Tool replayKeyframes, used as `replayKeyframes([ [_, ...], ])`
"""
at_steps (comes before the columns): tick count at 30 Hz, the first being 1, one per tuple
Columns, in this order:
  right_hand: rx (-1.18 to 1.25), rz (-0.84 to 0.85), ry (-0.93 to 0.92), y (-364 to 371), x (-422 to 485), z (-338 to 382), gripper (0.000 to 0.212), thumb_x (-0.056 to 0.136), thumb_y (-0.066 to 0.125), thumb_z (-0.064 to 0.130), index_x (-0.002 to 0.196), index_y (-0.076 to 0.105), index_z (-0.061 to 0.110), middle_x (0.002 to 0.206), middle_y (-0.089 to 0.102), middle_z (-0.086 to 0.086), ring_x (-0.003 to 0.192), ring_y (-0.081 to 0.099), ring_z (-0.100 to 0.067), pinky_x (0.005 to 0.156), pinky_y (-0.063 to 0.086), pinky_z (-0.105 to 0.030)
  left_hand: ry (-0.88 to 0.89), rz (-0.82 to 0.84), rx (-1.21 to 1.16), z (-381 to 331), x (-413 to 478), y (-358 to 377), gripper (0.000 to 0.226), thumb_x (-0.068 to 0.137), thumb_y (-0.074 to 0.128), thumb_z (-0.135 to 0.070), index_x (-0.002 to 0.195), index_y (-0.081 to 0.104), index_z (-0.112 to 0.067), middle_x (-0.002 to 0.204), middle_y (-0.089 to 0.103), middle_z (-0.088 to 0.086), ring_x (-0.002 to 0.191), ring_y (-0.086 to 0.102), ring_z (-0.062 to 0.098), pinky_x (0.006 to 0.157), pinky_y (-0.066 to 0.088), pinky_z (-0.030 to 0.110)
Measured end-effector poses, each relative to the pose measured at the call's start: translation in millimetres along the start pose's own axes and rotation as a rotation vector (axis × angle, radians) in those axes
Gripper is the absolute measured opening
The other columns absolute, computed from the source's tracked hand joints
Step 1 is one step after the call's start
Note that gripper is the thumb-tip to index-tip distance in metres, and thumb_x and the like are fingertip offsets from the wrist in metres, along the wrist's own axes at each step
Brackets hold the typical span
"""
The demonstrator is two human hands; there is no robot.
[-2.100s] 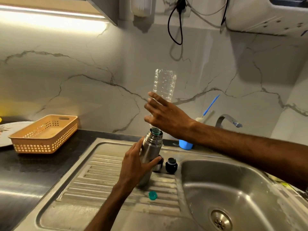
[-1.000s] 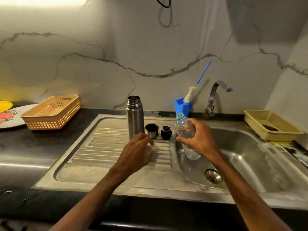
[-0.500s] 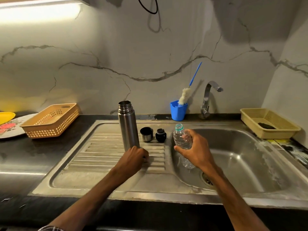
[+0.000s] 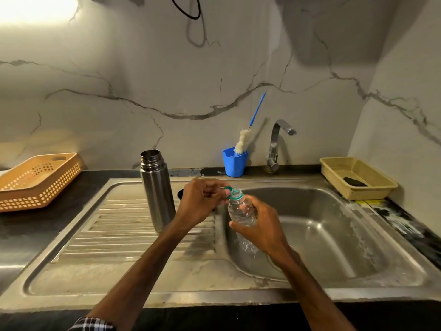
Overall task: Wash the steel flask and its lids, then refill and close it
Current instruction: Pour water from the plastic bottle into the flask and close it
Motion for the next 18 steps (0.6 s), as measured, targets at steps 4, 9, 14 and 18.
replayKeyframes([
  [4, 0.002, -0.018, -0.009, -4, 2, -6, 0.073, 0.066, 0.089, 0.037, 0.131, 0.058, 0.031, 0.119, 0.067, 0.018, 0.104, 0.063, 0.004, 0.092, 0.056, -0.03, 0.105, 0.028, 0.029, -14, 5, 5, 0.026, 0.091, 0.074, -0.014, 0.116, 0.076, -0.01, 0.094, 0.077, -0.009, 0.078, 0.076, 0.009, 0.067, 0.058, 0.016],
  [9, 0.069, -0.005, -0.002, -5, 1, -5, 0.07, 0.066, 0.091, 0.027, 0.129, 0.061, 0.031, 0.115, 0.069, 0.018, 0.102, 0.066, 0.002, 0.091, 0.057, -0.031, 0.098, 0.092, -0.019, -5, 8, 4, 0.037, 0.092, 0.072, -0.016, 0.129, 0.068, -0.013, 0.086, 0.079, -0.004, 0.07, 0.075, 0.017, 0.067, 0.061, 0.024],
  [14, 0.075, 0.016, -0.006, -4, 1, -3, 0.067, 0.064, 0.091, 0.021, 0.125, 0.064, 0.032, 0.108, 0.072, 0.018, 0.096, 0.068, 0.002, 0.087, 0.058, -0.03, 0.068, 0.243, -0.055, 3, 11, 15, 0.029, 0.094, 0.068, -0.02, 0.12, 0.074, -0.01, 0.1, 0.079, -0.005, 0.079, 0.075, 0.014, 0.068, 0.063, 0.028],
  [18, 0.032, -0.036, -0.023, -8, 2, -6, 0.064, 0.064, 0.09, 0.022, 0.123, 0.066, 0.03, 0.104, 0.072, 0.017, 0.092, 0.068, 0.001, 0.083, 0.057, -0.026, 0.089, 0.194, -0.037, 2, 15, 18, 0.031, 0.086, 0.077, -0.031, 0.11, 0.078, -0.012, 0.098, 0.079, -0.002, 0.086, 0.076, 0.021, 0.076, 0.064, 0.036],
])
Point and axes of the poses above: each hand's wrist, its own x-axis towards the middle knuckle, its own y-axis out of the palm, z = x × y, the point moved 7 cm from there along x, towards the middle knuckle
